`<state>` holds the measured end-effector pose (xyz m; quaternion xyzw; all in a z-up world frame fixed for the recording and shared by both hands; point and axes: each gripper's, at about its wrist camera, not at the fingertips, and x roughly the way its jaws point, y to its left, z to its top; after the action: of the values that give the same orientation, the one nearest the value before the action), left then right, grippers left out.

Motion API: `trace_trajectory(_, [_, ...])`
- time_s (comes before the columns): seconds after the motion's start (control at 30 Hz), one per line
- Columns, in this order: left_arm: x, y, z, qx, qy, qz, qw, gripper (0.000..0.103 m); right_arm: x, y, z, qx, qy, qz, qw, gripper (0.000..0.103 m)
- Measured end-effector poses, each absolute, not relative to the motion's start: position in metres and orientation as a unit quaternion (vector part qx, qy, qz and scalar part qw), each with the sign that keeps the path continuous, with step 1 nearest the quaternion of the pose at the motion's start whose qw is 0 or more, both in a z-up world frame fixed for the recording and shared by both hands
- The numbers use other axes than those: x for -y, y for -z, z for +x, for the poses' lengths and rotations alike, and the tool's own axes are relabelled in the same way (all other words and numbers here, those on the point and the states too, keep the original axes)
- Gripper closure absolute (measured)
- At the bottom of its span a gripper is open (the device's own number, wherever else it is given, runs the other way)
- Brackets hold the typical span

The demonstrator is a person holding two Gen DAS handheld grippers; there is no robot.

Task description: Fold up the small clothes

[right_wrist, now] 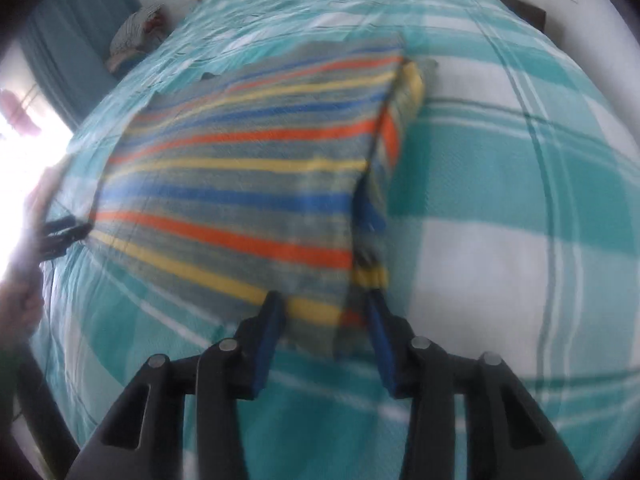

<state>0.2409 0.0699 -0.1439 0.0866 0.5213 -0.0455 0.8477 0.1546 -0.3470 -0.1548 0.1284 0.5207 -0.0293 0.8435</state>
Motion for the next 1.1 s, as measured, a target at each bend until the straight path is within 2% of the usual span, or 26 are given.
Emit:
trace_trajectory(0.13, [-0.084,0.113,0.208,-0.500,0.052,0.035,0.864,0.018,0.350,0.129,0.102,-0.485,0.074,0.129,0.862,0.058])
trace_trajectory(0.23, [-0.072,0.091,0.186,-0.472,0.080,0.002,0.878,0.012,0.345,0.115,0.079,-0.446,0.092,0.118,0.882,0.049])
trace_trajectory(0.3, [-0.058,0.083,0.174,-0.457,0.096,-0.008,0.884,0.009,0.344,0.116,0.070,-0.424,0.104,0.121,0.892,0.037])
trace_trajectory(0.33, [-0.051,0.082,0.168,-0.452,0.104,-0.011,0.886,0.009,0.341,0.117,0.069,-0.417,0.112,0.118,0.894,0.036])
trace_trajectory(0.5, [-0.021,0.098,0.146,-0.434,0.121,0.009,0.893,0.007,0.328,0.132,0.064,-0.394,0.134,0.103,0.903,0.035])
trace_trajectory(0.77, [-0.019,0.125,0.140,-0.437,0.111,0.023,0.892,0.008,0.318,0.150,0.057,-0.361,0.148,0.077,0.917,0.031])
trace_trajectory(1.1, [-0.021,0.117,0.138,-0.416,0.101,0.007,0.904,0.007,0.314,0.160,0.061,-0.365,0.161,0.058,0.915,0.016])
